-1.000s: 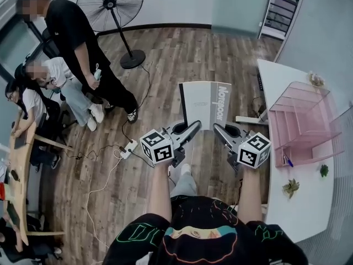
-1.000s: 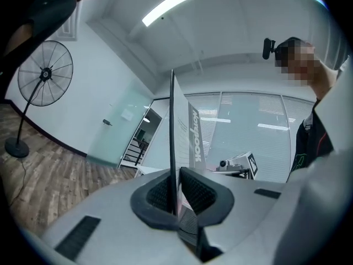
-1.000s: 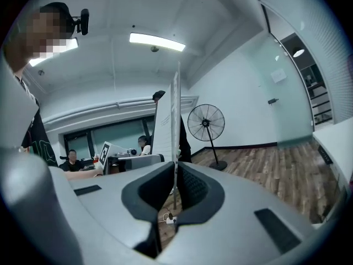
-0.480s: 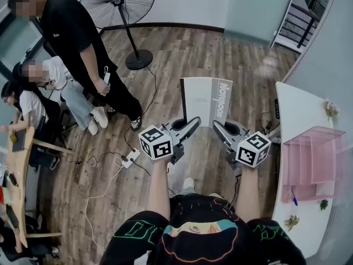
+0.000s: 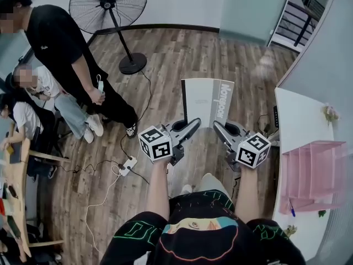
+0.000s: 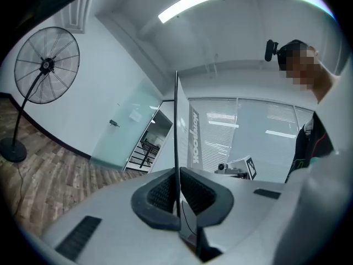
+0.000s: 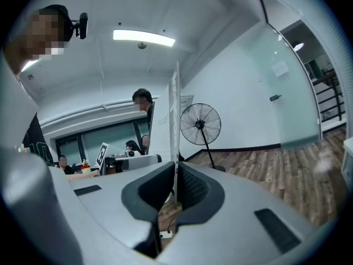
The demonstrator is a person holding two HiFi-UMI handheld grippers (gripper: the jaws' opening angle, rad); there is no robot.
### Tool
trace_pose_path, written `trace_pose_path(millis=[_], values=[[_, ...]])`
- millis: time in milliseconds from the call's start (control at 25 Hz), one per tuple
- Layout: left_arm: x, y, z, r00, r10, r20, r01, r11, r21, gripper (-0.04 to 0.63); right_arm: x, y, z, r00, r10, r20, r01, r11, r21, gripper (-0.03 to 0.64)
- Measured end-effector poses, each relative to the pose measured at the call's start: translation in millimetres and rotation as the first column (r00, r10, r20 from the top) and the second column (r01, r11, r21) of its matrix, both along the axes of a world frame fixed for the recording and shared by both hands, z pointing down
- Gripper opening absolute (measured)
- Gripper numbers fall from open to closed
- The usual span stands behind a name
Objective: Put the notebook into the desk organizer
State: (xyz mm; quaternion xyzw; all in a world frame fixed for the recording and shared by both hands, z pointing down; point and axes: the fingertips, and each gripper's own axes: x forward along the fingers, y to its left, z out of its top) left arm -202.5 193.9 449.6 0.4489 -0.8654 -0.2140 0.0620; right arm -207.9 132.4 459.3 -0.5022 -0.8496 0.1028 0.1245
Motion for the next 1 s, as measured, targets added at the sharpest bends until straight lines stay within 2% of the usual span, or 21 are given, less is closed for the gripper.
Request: trace_pose_path(millis=[480,800,1000], values=[[-72.2,-11.7,-7.5,0.998,-0.013,-0.054,0.013,1.0,-0.007,0.005,-77.4,-10.9,-4.6,0.998,-0.034,-0.044,0.032,0.999,-0.041,0.017],[-111.7,-59.3,1.2,0.997,0.043,-0.065,-0.044,0.999,-0.016,0.005,-112.0,-58.6,4.0,0.999,0.023,-0.045,-0.026,0.998,-0.05,0.017],[-136.6,-93.6,-0.5,0.987,0.137,-0.086,-0.139,0.99,-0.028,0.005,-130.2,-92.7,3.0,0.992,0.116,-0.055,-0.118,0.992,-0.047,0.017]])
